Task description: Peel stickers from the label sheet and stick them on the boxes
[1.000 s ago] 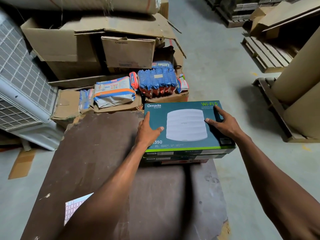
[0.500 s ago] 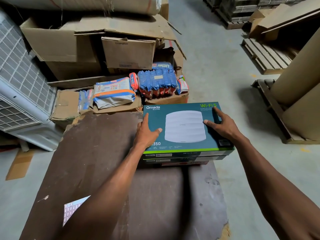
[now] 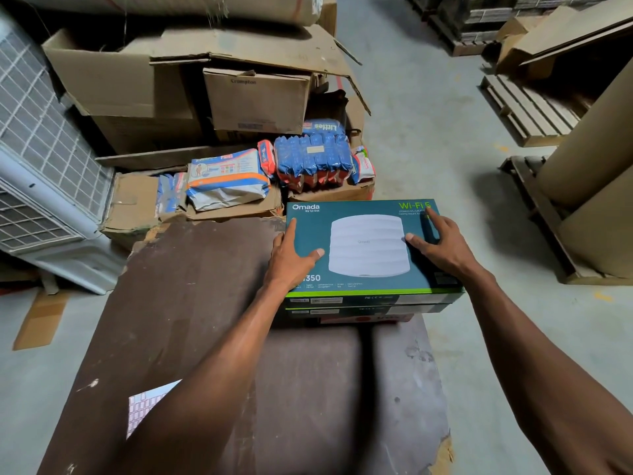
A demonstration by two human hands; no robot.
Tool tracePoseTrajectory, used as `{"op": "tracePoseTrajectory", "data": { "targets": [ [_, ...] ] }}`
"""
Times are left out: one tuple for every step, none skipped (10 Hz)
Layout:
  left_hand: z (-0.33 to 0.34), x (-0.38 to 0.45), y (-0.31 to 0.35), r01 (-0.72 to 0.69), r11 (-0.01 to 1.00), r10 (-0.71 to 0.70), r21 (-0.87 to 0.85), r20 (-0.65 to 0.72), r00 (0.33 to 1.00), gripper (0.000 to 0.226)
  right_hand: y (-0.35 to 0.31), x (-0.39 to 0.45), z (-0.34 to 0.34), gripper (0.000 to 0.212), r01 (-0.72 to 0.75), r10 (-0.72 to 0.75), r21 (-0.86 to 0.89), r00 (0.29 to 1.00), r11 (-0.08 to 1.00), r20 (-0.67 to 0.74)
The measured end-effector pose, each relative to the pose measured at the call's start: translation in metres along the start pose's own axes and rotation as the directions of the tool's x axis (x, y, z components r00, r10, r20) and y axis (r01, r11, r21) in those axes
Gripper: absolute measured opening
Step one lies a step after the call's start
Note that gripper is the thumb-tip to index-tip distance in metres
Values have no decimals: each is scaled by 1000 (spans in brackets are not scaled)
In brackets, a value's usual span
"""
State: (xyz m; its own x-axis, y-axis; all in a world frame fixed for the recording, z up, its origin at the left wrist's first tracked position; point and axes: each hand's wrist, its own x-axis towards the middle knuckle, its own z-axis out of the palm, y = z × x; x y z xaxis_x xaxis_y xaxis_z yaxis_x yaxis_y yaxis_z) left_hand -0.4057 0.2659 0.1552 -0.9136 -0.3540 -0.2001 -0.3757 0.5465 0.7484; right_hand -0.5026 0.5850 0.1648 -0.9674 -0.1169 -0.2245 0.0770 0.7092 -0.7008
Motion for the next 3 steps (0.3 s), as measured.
{"op": "tracePoseTrajectory", "data": {
  "targets": [
    [-1, -5, 4, -15, 1000, 15, 4, -5, 1000, 91, -2, -4, 0, 89, -8, 8, 9, 1000, 1000, -3],
    [-2, -6, 4, -10, 1000, 10, -7, -4, 1000, 91, -1, -5, 0, 88, -3, 3, 4, 1000, 1000, -10],
    [-3, -9, 7, -22, 1000, 22, 20, -21, 1000, 91, -3, -7, 3, 88, 5, -9, -79, 998, 997, -56]
  ]
}}
